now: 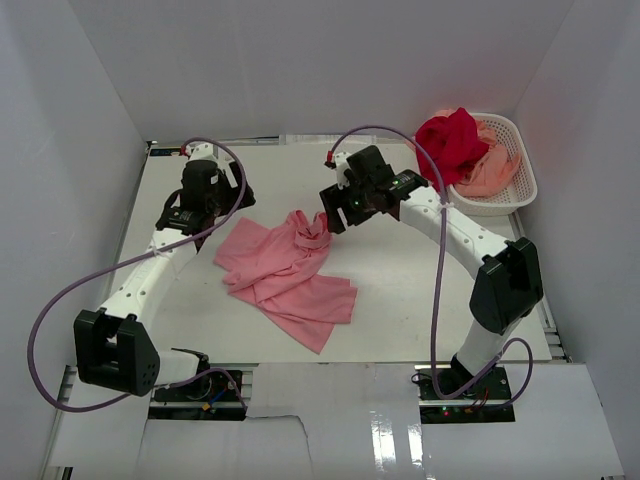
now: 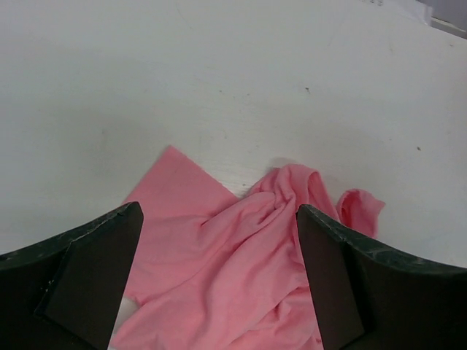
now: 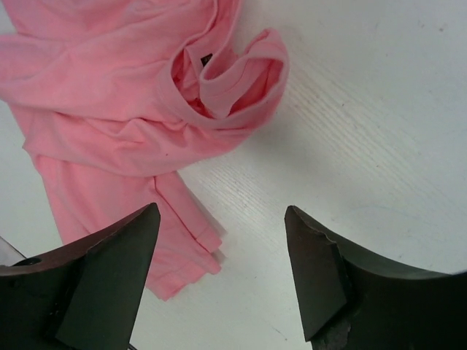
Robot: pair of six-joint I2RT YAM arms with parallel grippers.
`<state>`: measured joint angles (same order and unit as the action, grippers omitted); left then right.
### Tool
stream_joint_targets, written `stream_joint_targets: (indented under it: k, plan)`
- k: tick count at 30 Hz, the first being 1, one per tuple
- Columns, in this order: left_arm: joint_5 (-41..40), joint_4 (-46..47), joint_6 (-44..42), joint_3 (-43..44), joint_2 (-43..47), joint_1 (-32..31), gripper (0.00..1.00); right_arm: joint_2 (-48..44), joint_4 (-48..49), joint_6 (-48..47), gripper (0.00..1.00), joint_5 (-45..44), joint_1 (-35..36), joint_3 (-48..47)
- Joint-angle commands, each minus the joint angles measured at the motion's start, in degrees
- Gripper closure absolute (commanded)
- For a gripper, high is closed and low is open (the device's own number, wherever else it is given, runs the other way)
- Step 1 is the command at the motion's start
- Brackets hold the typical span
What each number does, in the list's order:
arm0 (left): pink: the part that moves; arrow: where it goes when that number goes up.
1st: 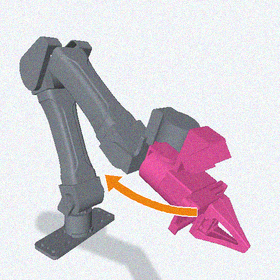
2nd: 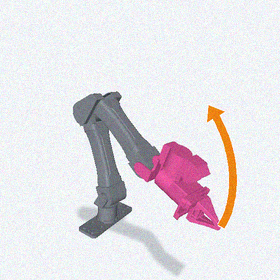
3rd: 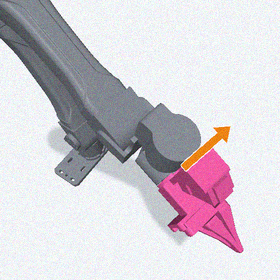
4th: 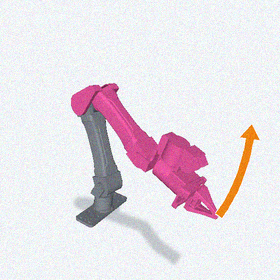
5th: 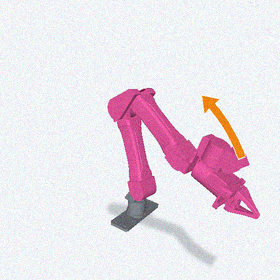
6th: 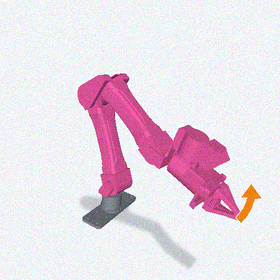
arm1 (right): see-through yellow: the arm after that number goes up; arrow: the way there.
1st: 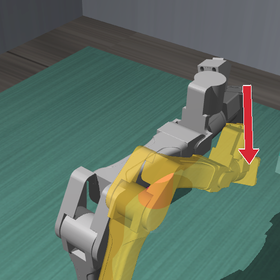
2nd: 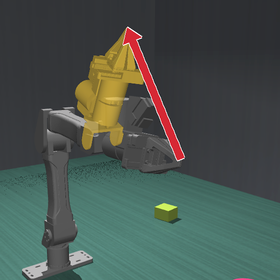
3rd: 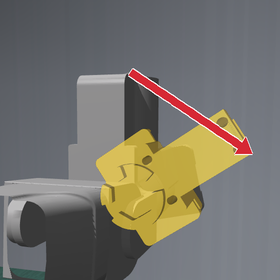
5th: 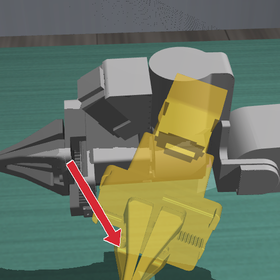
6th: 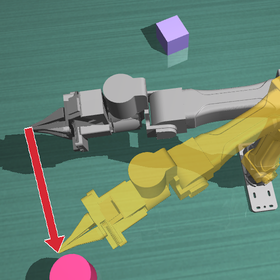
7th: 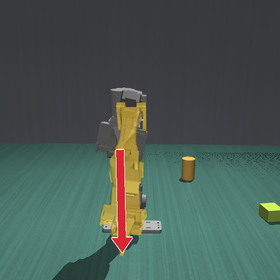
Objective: Fold and stack the t-shirts
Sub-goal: Move the tshirt to the center of the board
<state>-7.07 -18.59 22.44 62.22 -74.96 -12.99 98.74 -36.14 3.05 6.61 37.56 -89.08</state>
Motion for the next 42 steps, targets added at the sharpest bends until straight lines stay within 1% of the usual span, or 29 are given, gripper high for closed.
stream_joint_targets:
  k: [1, 3, 4, 5, 7, 8, 10, 11, 14, 16, 17, 18, 19, 21, 22, 24, 26, 31, 34, 35, 36, 41, 42]
  plan:
    - [-11.4, -4.5, 4.0, 2.9, -0.3, 0.3, 0.02, -2.7, 5.4, -2.3, 0.23, 1.5, 2.1, 3.6]
    - [-11.9, -6.2, 5.7, 3.5, -0.8, 2.3, 0.02, -2.1, 7.2, -3.0, 0.23, 1.7, 3.7, 4.9]
    - [-11.7, -6.5, 6.4, 3.7, -1.2, 3.1, 0.02, -1.6, 8.3, -5.0, 0.23, 1.8, 4.3, 5.1]
    - [-9.6, -6.5, 7.2, 3.9, -1.6, 4.3, 0.02, -0.3, 8.8, -5.3, 0.23, 2.4, 5.6, 4.8]
    - [-6.6, -7.1, 8.3, 4.1, -3.3, 8.7, 0.02, 2.1, 9.3, -6.3, 0.24, 3.1, 7.1, 3.7]
    - [-2.0, -8.6, 8.9, 5.2, -4.3, 10.4, 0.02, 2.9, 10.1, -6.4, 0.25, 3.0, 8.7, 2.3]
    - [2.3, -10.0, 10.6, 6.2, -6.3, 15.6, 0.02, 5.4, 10.6, -6.8, 0.26, 4.0, 9.8, 0.6]
    - [4.3, -10.5, 10.9, 6.5, -7.7, 16.5, 0.02, 6.2, 11.6, -7.1, 0.26, 4.1, 10.7, -0.2]
    - [3.8, -11.3, 11.8, 6.8, -7.9, 18.7, 0.02, 9.2, 14.2, -7.8, 0.26, 3.7, 12.7, -2.9]
    - [4.0, -11.4, 13.6, 6.6, -7.2, 20.3, 0.02, 13.0, 14.0, -8.2, 0.25, 3.1, 13.5, -7.5]
    - [4.6, -11.2, 14.2, 6.5, -6.9, 22.5, 0.02, 14.6, 13.6, -8.1, 0.24, 2.3, 14.0, -9.7]
    - [6.6, -11.2, 14.9, 6.3, -6.4, 23.9, 0.02, 16.4, 12.5, -8.1, 0.24, 1.9, 14.1, -12.1]
    - [7.3, -11.3, 16.1, 6.2, -6.4, 25.0, 0.02, 20.2, 11.7, -8.4, 0.24, 2.4, 14.1, -17.6]
    - [12.1, -11.0, 17.5, 5.0, -6.7, 27.8, 0.02, 23.8, 10.3, -8.5, 0.23, 2.4, 14.1, -23.0]
    - [13.1, -10.8, 18.3, 4.6, -6.8, 28.4, 0.02, 27.2, 10.0, -8.8, 0.23, 2.9, 14.1, -27.7]
    - [13.9, -10.7, 18.5, 4.1, -7.1, 28.7, 0.02, 29.9, 10.4, -8.9, 0.23, 3.2, 14.1, -31.3]
    - [14.2, -10.9, 18.5, 3.4, -7.4, 28.7, 0.02, 33.0, 12.8, -9.0, 0.23, 4.0, 14.1, -33.6]
    - [13.0, -10.9, 19.0, 2.1, -5.0, 28.9, 0.02, 38.1, 22.8, -8.8, 0.22, 3.9, 14.1, -32.0]
    - [12.3, -10.8, 18.9, 2.1, -3.9, 28.9, 0.02, 38.8, 29.2, -8.9, 0.26, 5.1, 14.1, -27.6]
    - [12.1, -10.7, 18.9, 2.1, -3.3, 28.9, 0.02, 38.7, 33.9, -8.3, 0.25, 5.0, 14.1, -24.8]
    - [12.0, -10.5, 18.7, 2.0, -3.0, 29.0, 0.02, 39.0, 35.3, -7.8, 0.25, 5.0, 14.1, -24.3]
    - [13.1, -9.5, 18.6, 1.3, -2.9, 29.0, 0.02, 41.3, 41.4, -4.8, 0.25, 5.1, 14.1, -25.5]
    - [14.3, -9.1, 18.7, 0.8, -3.0, 29.1, 0.02, 42.6, 41.8, -4.4, 0.25, 5.3, 14.1, -27.4]
